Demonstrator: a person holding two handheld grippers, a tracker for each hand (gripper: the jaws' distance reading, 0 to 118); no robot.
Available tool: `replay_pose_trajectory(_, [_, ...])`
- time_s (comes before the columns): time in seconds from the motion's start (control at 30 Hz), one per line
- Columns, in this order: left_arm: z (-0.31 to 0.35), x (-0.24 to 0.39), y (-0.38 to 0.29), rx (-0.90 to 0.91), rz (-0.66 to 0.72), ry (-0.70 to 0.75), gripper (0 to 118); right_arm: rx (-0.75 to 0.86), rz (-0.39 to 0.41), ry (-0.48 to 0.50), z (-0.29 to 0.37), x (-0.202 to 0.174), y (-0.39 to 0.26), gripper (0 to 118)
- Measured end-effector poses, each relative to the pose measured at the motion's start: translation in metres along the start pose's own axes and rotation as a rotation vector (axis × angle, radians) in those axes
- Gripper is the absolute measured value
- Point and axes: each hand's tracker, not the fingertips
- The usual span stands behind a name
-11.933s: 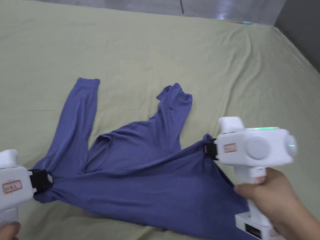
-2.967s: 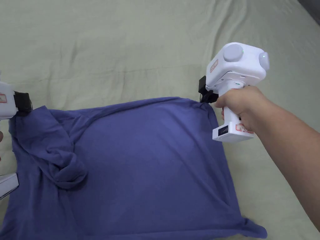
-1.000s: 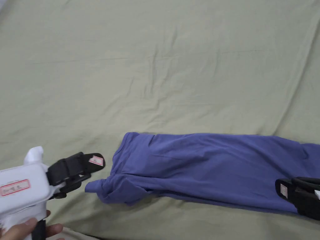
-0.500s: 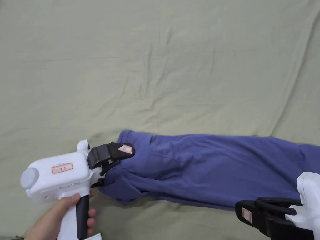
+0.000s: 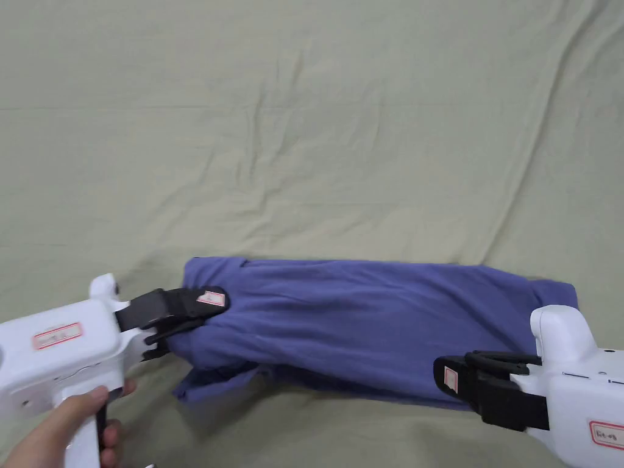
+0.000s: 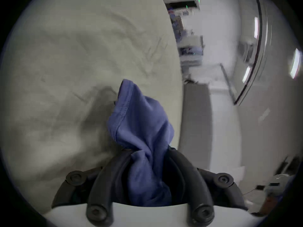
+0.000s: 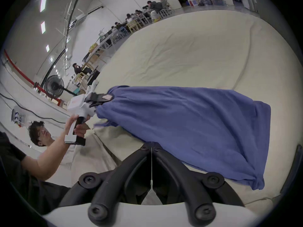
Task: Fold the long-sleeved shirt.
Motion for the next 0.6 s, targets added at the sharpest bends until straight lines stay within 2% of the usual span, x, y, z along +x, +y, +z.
replay_pose_trajectory(0.13, [0.038, 0.004, -0.002, 0.083, 0.009, -0.072, 23, 0.031, -0.059, -0.018, 0.008, 0.010, 0.005, 3])
replay_pose_trajectory(0.3, [0.092, 0.012, 0.002, 0.218, -0.008, -0.083, 23, 0.046, -0.070, -0.052, 0.012, 0.012, 0.014, 3])
replay_pose_trajectory(0.47, [0.136, 0.029, 0.009, 0.297, -0.078, 0.008, 23, 0.064, -0.061, -0.058, 0.013, 0.006, 0.019, 3])
replay_pose_trajectory(0.6, [0.143, 0.051, 0.006, 0.346, -0.216, 0.159, 23, 0.057, -0.045, -0.081, 0.006, 0.001, 0.020, 3])
